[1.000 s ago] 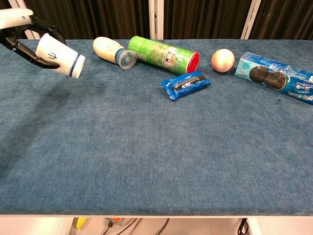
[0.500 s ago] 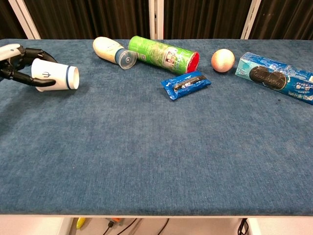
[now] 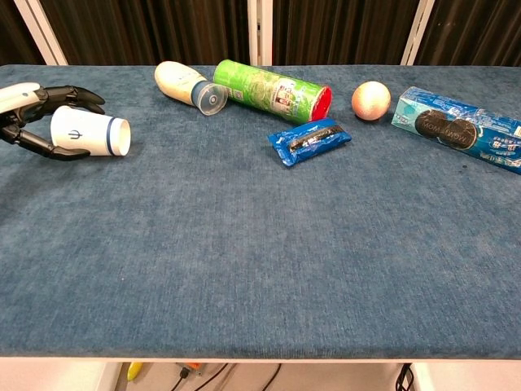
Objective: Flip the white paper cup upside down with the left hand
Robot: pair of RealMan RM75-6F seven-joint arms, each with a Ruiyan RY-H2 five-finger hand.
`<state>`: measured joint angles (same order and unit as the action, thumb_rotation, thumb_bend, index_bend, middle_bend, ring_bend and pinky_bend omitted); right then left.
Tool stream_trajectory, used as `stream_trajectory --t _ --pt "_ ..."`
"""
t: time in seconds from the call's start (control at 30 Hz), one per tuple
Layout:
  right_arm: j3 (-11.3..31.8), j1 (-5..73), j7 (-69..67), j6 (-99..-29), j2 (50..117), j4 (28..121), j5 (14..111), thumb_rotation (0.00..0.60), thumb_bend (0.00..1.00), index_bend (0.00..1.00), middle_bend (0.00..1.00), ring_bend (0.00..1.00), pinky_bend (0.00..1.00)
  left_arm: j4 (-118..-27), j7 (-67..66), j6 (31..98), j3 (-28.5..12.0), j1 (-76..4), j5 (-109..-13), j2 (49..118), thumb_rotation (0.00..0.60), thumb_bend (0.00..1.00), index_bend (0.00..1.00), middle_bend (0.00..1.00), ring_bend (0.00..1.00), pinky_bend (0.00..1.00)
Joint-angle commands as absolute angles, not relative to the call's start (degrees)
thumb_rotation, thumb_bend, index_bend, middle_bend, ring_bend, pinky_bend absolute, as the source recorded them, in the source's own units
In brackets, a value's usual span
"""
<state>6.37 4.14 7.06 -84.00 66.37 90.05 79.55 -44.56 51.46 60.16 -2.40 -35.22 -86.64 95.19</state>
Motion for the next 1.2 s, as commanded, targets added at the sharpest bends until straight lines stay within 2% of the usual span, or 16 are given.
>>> stream_trajectory --t 0.03,0.17,0.27,0.4,0.6,0.7,0.9,1.07,1.2 --pt "6.4 4.1 7.0 -84.1 66.3 90.0 79.6 0.600 0.08 0.00 0.00 0.00 0.00 -45.7 47.2 61.8 -2.4 -35.6 -87.5 94.3 0.600 0.21 0.16 0.15 0.00 0.00" --pt "6.4 4.0 6.8 -84.3 66.3 89.9 79.6 0.600 0.08 0.00 0.00 0.00 0.00 -48.6 40.2 62.4 -2.7 -36.8 -88.3 92.6 0.600 0.21 0.16 0.15 0.00 0.00" --pt "6.5 4.0 6.7 -84.3 66.2 89.9 79.5 0.600 0.08 0.00 0.00 0.00 0.00 -54.8 30.2 59.7 -2.4 -38.5 -88.6 89.0 0.600 0.21 0.16 0.15 0.00 0.00" --pt "6.5 4.2 6.6 -83.5 66.4 89.6 79.0 0.600 0.08 0.00 0.00 0.00 0.00 -65.6 8.4 57.1 -3.7 -40.2 -86.7 84.2 0.600 0.21 0.16 0.16 0.00 0.00" --pt "6.5 4.3 6.4 -83.4 66.5 89.1 79.0 0.600 0.08 0.00 0.00 0.00 0.00 -79.4 -18.1 50.6 -7.5 -42.3 -74.0 80.6 0.600 0.21 0.18 0.19 0.00 0.00" --pt "6.6 4.1 6.0 -83.6 66.4 89.0 78.9 0.600 0.08 0.00 0.00 0.00 0.00 -82.8 -27.0 48.7 -8.5 -43.7 -66.5 80.2 0.600 0.21 0.19 0.21 0.00 0.00" --pt "6.8 4.2 5.2 -83.0 66.3 88.3 78.1 0.600 0.08 0.00 0.00 0.00 0.00 -84.9 -38.5 48.4 -8.3 -46.3 -55.5 80.9 0.600 0.21 0.22 0.25 0.00 0.00" --pt "6.8 4.6 4.7 -82.2 66.3 88.4 78.0 0.600 0.08 0.00 0.00 0.00 0.00 -86.1 -43.0 48.6 -7.8 -48.3 -49.6 81.0 0.600 0.21 0.24 0.30 0.00 0.00" --pt "6.7 4.6 4.7 -82.0 66.5 88.3 78.0 0.600 0.09 0.00 0.00 0.00 0.00 -86.5 -44.5 49.2 -7.3 -49.5 -46.9 81.2 0.600 0.21 0.30 0.35 0.00 0.00"
